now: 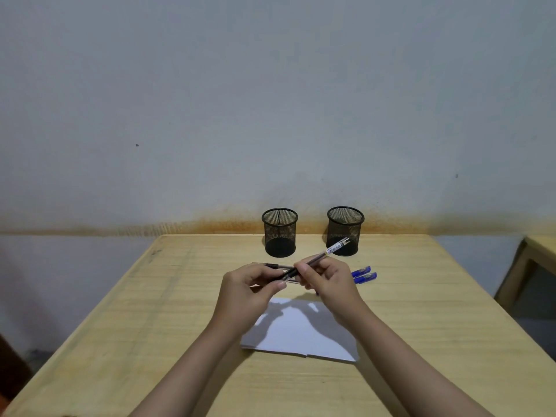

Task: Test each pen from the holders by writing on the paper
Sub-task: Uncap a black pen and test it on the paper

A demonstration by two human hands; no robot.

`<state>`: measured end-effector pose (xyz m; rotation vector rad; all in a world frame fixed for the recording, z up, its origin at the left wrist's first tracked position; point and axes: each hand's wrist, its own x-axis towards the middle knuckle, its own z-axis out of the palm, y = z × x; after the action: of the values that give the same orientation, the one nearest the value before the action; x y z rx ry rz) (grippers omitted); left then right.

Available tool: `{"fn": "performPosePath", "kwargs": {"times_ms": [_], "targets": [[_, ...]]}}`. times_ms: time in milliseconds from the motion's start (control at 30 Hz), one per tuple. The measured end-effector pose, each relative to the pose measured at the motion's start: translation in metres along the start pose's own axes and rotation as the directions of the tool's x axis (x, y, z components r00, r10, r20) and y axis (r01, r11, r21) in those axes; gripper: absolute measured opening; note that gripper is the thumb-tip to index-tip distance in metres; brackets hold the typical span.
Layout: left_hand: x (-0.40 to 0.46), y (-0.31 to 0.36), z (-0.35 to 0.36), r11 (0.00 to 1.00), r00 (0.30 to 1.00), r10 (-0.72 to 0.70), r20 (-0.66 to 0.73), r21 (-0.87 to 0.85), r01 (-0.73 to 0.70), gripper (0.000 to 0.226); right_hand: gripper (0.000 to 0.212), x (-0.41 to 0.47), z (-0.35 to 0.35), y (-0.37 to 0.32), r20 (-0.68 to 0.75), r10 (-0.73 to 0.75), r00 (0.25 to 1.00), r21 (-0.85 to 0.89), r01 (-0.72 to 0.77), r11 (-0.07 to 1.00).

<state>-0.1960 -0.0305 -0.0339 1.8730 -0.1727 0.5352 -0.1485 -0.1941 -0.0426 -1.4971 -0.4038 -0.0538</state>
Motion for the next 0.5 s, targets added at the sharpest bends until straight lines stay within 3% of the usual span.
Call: {"fn": "performPosePath", "kwargs": {"times_ms": [100,167,233,300,500], "targets": [[0.001,0.006,0.0,0.999,1.0,-0.009,0.018,0.04,0.008,0.013,0.015,0.005,0.005,0.004,-0.005,0.105,0.995,-0.002,-0.105,0.995],[-0.001,0.0,-0.015,0.997,0.999,-0.036,0.003,0.074,0.035,0.013,0.022,0.022,-0.015,0.004,-0.19,0.249,0.95,0.265,-0.195,0.945],[-0.006,-0.017,-0.044,0.989,0.993,-0.101,-0.065,0.105,0.107,0.024,0.024,0.038,-0.059,-0.004,-0.373,0.361,0.855,0.521,-0.129,0.844],[-0.011,-0.033,-0.071,0.973,0.975,-0.176,-0.132,0.127,0.193,0.023,0.022,0.04,-0.093,-0.011,-0.48,0.327,0.814,0.399,-0.13,0.908],[-0.002,-0.075,-0.067,0.898,0.942,-0.272,-0.196,0.299,0.322,0.007,0.011,0.014,-0.049,0.01,-0.344,0.283,0.895,0.149,-0.245,0.958]]}}
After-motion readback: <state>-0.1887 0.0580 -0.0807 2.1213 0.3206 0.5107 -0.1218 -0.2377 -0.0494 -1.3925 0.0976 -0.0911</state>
